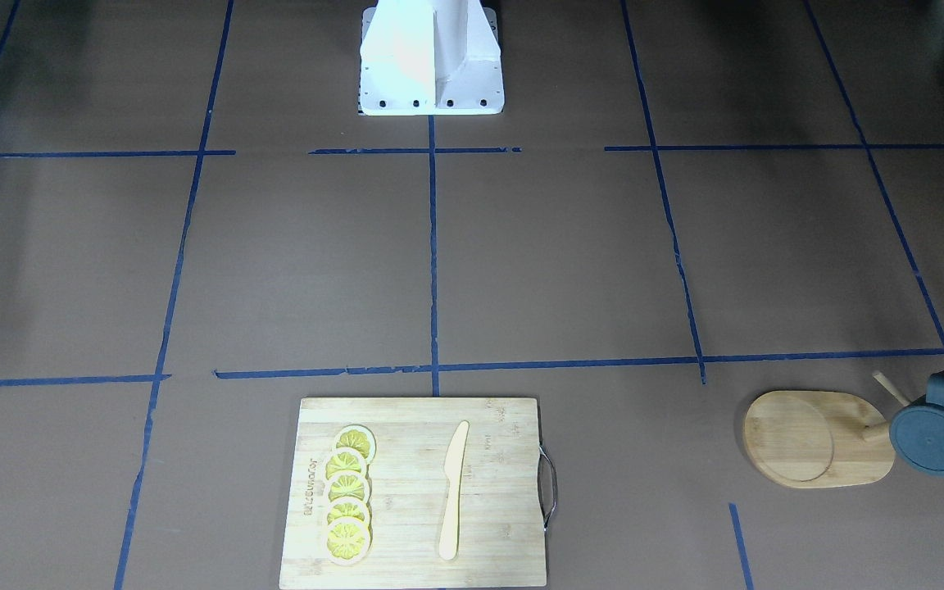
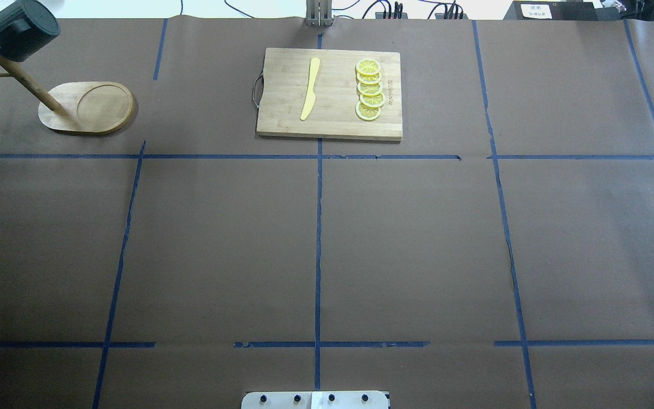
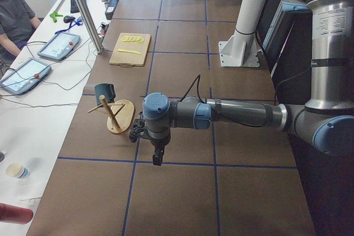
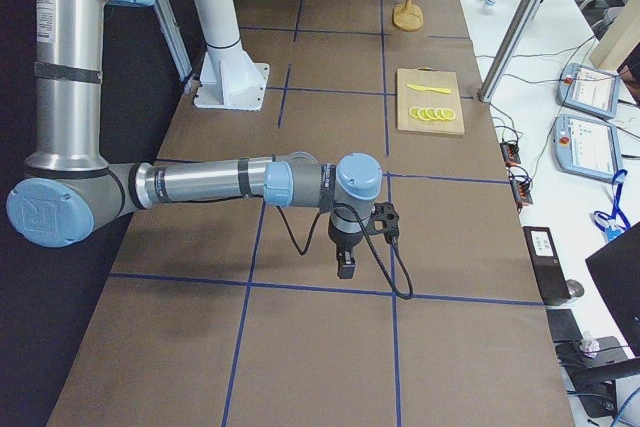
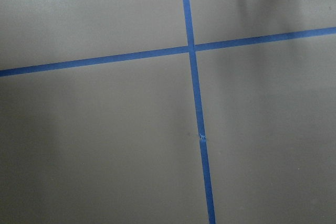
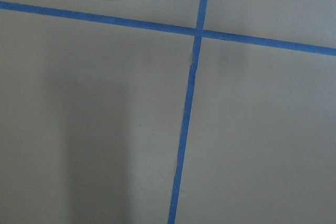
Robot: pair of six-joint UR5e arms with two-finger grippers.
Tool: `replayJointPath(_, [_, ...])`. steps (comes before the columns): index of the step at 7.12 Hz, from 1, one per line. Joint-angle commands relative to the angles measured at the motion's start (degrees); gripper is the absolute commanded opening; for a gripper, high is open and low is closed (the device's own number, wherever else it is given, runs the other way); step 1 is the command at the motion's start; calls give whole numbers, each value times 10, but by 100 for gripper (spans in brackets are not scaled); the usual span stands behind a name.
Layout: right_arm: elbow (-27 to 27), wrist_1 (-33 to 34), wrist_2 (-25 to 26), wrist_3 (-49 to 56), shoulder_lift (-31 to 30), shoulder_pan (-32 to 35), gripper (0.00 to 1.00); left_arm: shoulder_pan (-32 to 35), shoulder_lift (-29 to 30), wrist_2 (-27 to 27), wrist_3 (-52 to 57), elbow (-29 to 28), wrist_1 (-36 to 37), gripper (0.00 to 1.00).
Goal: Hang cup on storage rack
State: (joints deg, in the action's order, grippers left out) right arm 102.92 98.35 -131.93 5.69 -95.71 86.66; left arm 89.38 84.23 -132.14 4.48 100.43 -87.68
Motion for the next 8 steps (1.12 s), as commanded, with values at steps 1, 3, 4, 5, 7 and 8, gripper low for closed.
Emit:
replayJointPath(1, [2,0,0,0,0,0,100,1,-9,4,0,9,1,100])
replayJointPath(3, [0,-1,0,0,1,0,100,-1,-20,2,1,9,1,100])
replayJointPath(4, [0,0,0,0,2,0,100,-1,-22,0,1,10,1,100])
replayJointPath(5, [0,0,0,0,2,0,100,-2,-22,1,1,10,3,100])
replayJointPath(7, [0,0,0,0,4,-1,100,-2,-22,2,1,9,3,100])
replayJointPath(8, [0,0,0,0,4,0,100,-2,-23,2,1,9,3,100])
